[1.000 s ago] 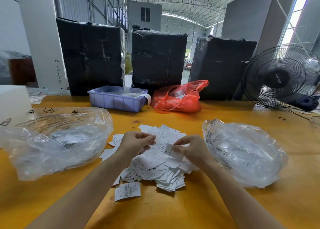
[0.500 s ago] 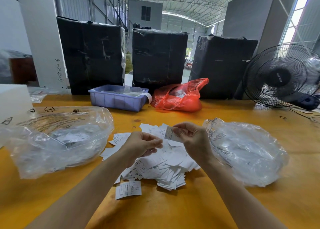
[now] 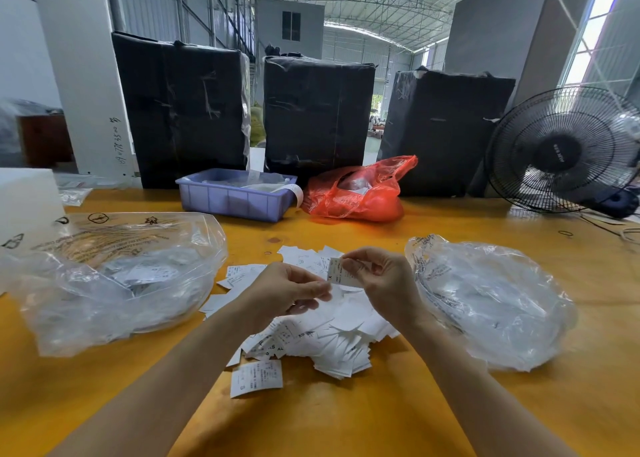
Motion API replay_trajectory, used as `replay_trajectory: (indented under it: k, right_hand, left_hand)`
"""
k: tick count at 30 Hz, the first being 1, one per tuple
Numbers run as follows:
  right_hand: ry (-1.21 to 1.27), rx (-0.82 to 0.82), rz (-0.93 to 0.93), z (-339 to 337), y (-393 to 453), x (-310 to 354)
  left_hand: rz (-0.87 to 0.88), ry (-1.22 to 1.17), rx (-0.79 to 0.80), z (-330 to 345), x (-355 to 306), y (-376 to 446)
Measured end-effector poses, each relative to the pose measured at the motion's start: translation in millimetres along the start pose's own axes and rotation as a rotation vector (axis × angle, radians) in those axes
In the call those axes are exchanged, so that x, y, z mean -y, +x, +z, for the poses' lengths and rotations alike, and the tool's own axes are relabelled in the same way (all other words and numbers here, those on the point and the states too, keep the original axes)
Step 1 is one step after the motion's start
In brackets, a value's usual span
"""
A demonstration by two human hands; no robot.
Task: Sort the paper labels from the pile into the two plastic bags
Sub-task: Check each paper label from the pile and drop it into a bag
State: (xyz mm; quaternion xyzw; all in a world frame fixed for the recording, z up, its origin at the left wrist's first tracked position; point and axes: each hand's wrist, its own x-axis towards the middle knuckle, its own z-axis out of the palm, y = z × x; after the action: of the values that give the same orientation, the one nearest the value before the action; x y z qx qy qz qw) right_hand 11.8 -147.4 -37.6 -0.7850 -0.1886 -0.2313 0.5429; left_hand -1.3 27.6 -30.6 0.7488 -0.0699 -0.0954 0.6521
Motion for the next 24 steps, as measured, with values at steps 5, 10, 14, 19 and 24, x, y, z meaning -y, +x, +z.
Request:
replay_trajectory:
  k: [5, 10, 14, 19, 24]
  right_hand:
    - [0.038, -0.045, -0.007, -4.2, 1.7, 0.9]
    - [0.017, -0.021, -0.001, -1.7, 1.0, 0.5]
    - [0.021, 0.034, 0.016, -0.6, 0.5, -0.5]
    - [-0.022, 0.154, 0.019, 0.8, -1.8, -1.4]
    - [-0.033, 0.186, 0.023, 0.4, -2.2, -2.5]
  left_hand:
    - [-0.016, -0.024, -0.009, -2.7, 0.2, 0.9]
    - [-0.033, -0.012, 0.016, -3.5, -0.9, 0.4]
    - [-0.039, -0.012, 0.015, -2.9, -0.9, 0.4]
    - [-0.037, -0.01, -0.002, -2.5, -1.2, 0.5]
    - [-0.049, -0.022, -0.021, -3.3, -1.7, 1.0]
